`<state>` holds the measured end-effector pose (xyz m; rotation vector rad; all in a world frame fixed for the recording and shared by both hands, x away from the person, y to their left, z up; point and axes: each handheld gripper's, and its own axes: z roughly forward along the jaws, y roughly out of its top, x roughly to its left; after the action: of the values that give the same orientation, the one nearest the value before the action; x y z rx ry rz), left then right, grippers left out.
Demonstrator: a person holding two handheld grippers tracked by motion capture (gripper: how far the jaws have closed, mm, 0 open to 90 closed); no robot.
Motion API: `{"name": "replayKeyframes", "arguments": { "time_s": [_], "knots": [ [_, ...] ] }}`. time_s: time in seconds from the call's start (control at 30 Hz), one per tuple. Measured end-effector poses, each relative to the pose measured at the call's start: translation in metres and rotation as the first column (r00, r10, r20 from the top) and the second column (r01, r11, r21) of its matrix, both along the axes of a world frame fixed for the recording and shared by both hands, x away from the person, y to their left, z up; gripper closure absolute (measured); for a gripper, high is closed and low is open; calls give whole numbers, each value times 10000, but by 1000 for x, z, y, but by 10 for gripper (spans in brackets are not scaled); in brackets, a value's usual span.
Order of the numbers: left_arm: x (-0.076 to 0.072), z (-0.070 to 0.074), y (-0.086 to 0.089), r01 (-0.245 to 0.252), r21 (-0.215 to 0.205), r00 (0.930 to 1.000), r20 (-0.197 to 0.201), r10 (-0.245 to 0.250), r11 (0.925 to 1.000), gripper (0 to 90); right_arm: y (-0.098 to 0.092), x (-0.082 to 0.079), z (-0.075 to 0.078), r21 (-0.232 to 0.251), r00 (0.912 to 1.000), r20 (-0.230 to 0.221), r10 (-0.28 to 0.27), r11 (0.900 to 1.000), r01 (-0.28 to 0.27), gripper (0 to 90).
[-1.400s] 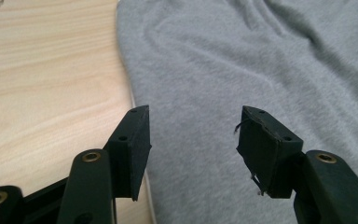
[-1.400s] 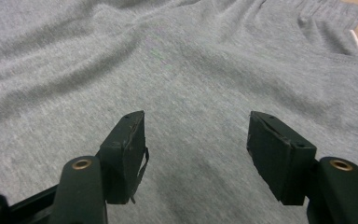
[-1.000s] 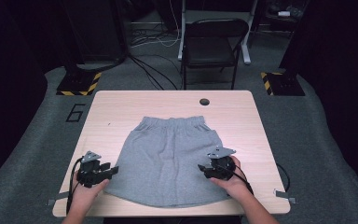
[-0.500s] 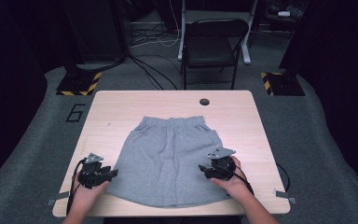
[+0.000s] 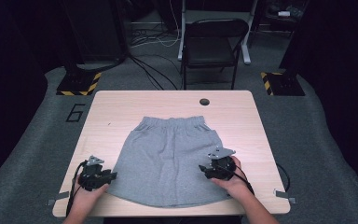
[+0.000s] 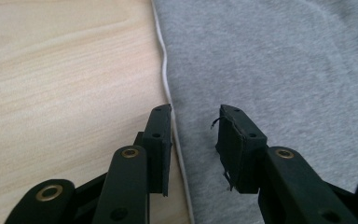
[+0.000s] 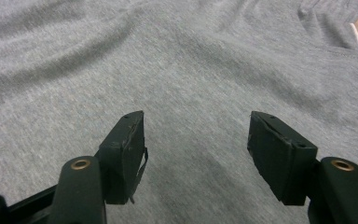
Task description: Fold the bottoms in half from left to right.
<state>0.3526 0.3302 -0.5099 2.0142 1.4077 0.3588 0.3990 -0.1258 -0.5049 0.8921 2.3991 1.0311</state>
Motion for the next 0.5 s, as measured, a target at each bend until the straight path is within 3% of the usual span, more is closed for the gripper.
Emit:
{"name": "replayKeyframes", "arguments": {
  "time_s": [0.07, 0.2, 0.43, 0.5],
  "knots": [
    [0, 0, -1, -85, -135, 10000, 43, 85, 9999, 648, 0, 0, 0, -14, 10000, -14, 23, 10000, -23, 361],
    [0, -1, -1, 15, 44, 10000, -39, -15, 10000, 658, 1, -1, 0, -47, 10000, 26, 0, 10000, 0, 359],
    [-1, -1, -2, -134, -2, 9999, 7, 134, 9999, 721, 0, 0, -1, -230, 9999, 48, 140, 9996, -139, 356],
    [-1, -1, -2, -36, 201, 10000, -20, 36, 9998, 755, 0, 0, -1, -211, 9999, 64, 131, 9997, -130, 356]
  ]
}}
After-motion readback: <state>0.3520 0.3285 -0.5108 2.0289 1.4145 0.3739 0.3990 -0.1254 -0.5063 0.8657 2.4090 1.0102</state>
